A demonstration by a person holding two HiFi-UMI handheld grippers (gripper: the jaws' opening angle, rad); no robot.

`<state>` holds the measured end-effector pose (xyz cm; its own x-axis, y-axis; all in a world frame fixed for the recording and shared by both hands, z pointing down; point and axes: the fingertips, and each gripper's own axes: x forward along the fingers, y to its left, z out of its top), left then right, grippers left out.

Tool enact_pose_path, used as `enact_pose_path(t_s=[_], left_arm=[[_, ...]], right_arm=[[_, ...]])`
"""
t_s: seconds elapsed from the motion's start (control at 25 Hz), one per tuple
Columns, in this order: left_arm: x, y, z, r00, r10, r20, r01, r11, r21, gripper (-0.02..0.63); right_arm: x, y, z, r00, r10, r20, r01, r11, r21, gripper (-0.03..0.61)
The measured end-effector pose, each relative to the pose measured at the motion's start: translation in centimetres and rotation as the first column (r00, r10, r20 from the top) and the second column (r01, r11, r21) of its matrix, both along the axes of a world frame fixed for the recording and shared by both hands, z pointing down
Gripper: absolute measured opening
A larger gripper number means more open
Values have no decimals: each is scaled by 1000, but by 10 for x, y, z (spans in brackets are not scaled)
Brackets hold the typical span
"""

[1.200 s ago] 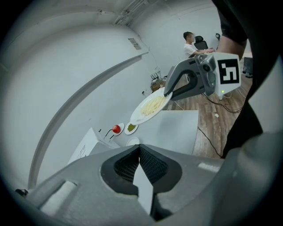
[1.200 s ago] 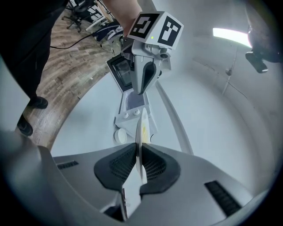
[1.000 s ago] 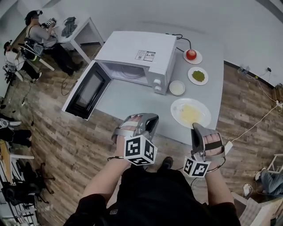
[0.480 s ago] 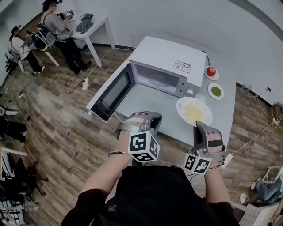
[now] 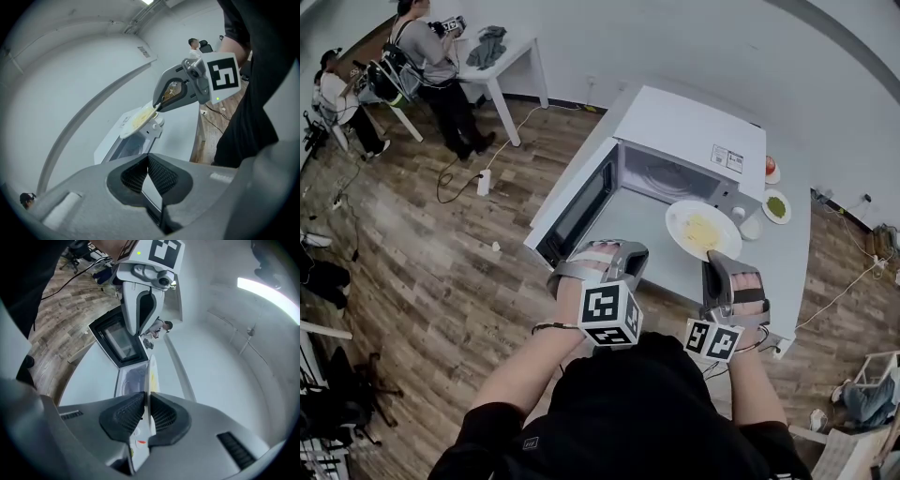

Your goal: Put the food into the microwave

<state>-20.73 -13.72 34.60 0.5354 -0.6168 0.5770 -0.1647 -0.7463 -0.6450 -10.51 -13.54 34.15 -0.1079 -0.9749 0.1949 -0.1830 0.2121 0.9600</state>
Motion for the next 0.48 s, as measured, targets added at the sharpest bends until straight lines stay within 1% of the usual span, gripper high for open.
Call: enact_pose_path(t_s=[0.16, 0.28, 0.48], left_arm=[[-10, -18, 1, 1000, -18, -1, 18, 1000, 9, 8], [-11, -31, 4, 999, -33, -4, 33, 999, -2, 8], [-18, -60, 14, 997, -70, 18, 70, 997, -20, 8]], right_arm=[[-20, -22, 4, 999, -40, -15, 40, 999, -4, 44], [-23, -41, 10, 998, -56, -13, 56, 998, -16, 44], [-24, -75, 26, 997, -79, 1, 79, 996, -39, 44]])
